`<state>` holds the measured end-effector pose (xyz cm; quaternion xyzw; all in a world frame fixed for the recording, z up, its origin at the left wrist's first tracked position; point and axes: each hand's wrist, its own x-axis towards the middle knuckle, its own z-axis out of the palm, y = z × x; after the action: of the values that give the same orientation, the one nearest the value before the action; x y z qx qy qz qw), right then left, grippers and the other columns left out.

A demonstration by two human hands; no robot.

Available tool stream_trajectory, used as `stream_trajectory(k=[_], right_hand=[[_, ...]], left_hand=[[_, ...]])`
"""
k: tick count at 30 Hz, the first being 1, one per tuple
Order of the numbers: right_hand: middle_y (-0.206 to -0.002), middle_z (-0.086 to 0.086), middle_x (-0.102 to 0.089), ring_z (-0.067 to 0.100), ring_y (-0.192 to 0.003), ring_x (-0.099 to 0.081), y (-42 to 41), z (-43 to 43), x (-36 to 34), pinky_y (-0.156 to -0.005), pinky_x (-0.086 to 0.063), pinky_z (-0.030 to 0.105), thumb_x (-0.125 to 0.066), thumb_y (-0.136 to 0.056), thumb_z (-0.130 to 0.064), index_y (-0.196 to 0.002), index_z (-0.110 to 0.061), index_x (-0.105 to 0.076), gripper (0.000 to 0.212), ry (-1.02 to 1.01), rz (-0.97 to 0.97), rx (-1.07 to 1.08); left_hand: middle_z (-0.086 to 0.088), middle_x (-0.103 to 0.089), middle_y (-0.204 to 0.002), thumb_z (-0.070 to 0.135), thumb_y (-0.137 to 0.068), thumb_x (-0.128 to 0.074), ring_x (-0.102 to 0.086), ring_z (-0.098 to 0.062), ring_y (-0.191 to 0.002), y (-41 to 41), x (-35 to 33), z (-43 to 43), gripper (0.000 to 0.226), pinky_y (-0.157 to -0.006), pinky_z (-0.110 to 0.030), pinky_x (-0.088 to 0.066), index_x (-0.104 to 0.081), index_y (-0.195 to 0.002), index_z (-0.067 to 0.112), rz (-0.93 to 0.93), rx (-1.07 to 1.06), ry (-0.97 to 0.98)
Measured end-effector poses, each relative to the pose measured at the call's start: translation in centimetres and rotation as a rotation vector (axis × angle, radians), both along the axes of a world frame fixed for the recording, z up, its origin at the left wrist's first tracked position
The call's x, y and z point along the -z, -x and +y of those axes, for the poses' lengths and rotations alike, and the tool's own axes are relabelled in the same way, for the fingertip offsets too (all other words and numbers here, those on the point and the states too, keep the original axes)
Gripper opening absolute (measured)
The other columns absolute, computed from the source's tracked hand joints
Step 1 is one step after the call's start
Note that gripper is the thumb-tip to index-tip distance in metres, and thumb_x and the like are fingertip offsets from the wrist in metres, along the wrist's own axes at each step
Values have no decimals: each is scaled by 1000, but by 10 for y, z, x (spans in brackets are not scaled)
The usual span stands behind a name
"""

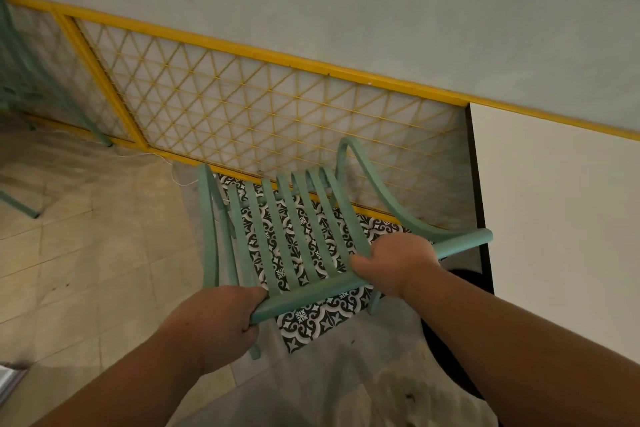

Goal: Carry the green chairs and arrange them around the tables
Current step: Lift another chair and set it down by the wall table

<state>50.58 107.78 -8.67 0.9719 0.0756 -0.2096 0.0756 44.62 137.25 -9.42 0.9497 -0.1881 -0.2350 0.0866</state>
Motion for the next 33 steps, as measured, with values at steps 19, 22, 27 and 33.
stream_trajectory(k=[19,22,27,33], right_hand=[[-81,3,-68,17,-77,-66,-3,-25,3,-78,-55,40,-14,-63,-102,-78,-19,-66,100,-358,70,50],[-88,8,-66,23,-83,-65,-18,-49,-14,-78,-52,36,-38,-56,-103,-87,-17,-69,96,-589,161,118],[-77,2,-69,16,-74,-64,-37,-93,-20,-74,-52,33,-23,-45,-110,-77,-19,-70,107,-175,163,1],[-66,2,-72,16,-73,-69,-39,-89,-9,-86,-55,41,-14,-32,-115,-65,-15,-75,122,-115,217,80]], left_hand=[[6,-60,-78,51,-88,-54,-64,-16,-76,-23,-3,-121,23,-77,-39,-61,-54,-85,28,-33,-114,-8],[7,-61,-80,44,-92,-54,-64,-15,-77,-27,0,-116,15,-79,-38,-62,-57,-91,30,10,-106,2],[8,-58,-79,41,-94,-53,-60,-12,-75,-29,-1,-117,11,-75,-34,-58,-54,-92,30,-4,-61,15],[9,-54,-76,40,-93,-56,-53,-10,-68,-31,-6,-108,13,-63,-30,-45,-51,-86,31,-12,-57,36]])
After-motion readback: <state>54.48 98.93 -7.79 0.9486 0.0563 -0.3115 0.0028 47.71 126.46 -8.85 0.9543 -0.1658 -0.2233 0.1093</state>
